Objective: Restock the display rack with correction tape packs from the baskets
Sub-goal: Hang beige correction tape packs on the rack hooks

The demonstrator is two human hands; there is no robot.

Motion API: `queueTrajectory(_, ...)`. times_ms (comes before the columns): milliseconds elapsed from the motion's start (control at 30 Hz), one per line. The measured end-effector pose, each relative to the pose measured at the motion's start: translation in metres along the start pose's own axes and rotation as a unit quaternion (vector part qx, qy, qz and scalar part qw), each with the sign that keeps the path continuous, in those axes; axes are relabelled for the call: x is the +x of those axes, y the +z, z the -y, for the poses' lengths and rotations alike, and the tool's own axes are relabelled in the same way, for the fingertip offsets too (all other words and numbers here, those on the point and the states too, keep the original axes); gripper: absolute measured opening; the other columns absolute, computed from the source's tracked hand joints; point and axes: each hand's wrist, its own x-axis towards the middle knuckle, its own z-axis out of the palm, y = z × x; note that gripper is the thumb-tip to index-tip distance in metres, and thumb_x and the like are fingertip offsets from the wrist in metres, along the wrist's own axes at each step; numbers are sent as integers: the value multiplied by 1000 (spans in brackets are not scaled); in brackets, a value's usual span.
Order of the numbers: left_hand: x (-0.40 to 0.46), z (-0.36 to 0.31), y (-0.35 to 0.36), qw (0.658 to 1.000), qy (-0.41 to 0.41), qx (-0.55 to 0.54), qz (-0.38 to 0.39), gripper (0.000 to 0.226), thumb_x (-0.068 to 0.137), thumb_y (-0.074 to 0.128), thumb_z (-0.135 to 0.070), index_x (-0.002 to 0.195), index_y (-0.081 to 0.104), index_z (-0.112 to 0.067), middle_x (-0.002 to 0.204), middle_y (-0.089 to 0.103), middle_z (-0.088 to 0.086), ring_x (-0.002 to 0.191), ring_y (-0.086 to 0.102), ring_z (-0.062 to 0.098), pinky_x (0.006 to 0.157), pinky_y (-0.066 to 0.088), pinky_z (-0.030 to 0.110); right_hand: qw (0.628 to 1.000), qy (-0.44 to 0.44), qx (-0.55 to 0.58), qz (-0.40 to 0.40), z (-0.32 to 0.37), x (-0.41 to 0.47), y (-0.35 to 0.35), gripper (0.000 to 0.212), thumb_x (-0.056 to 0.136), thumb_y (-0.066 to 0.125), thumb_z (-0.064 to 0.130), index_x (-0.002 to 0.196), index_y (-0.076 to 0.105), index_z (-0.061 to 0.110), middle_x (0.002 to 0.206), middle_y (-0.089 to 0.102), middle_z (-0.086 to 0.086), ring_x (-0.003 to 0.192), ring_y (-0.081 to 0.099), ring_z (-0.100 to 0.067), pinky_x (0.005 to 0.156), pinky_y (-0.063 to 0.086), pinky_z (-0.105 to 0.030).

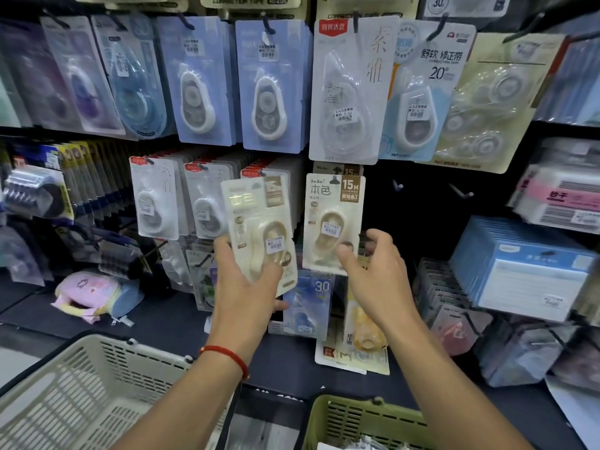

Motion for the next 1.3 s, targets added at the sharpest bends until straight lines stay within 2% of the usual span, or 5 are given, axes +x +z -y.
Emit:
queueTrajectory(200, -3, 5, 10, 995, -28, -26, 98, 42, 95, 76, -19, 124, 51, -37, 112, 76, -10, 99, 78, 21, 62, 66, 42, 978, -14, 141, 155, -2, -16, 10, 25, 95, 69, 51, 113, 66, 34, 102, 76, 15, 96, 71, 2, 78, 54, -19)
queueTrajectory(333, -3, 5, 15, 989, -19, -64, 134, 47, 100, 70, -14, 140, 54, -32, 123, 76, 2, 104, 78, 25, 70, 67, 41, 977, -3, 202, 68, -2, -14, 11, 12, 97, 72, 28, 103, 62, 24, 87, 77, -3, 80, 75, -19, 73, 59, -41)
queueTrajectory(800, 0, 9, 23, 987, -27, -97, 128, 50, 101, 65, -4, 146, 54, -24, 125, 71, 3, 109, 74, 24, 80, 65, 34, 971, -18, 230, -61, 0, -7, -2, 14, 98, 72, 25, 111, 73, 21, 90, 80, 1, 89, 78, -15, 87, 63, -44)
queueTrajectory(1033, 13, 11, 19, 979, 34, 158, 121, 48, 102, 63, -16, 143, 53, -40, 137, 59, -29, 121, 53, -14, 104, 43, 11, 996, -63, -14, -54, -8, -1, -4, 32, 100, 68, 29, 131, 66, 18, 107, 73, 12, 97, 68, 1, 90, 57, -24)
queueTrajectory(1300, 61, 22, 9, 910, 141, 380, 84, 75, 93, 68, -11, 161, 38, -23, 175, 8, -3, 161, 7, 19, 127, 14, 31, 892, -275, -357, 41, -27, 36, 36, 62, 103, 58, 30, 161, 37, 22, 176, 9, -4, 163, 6, -24, 128, 20, -48)
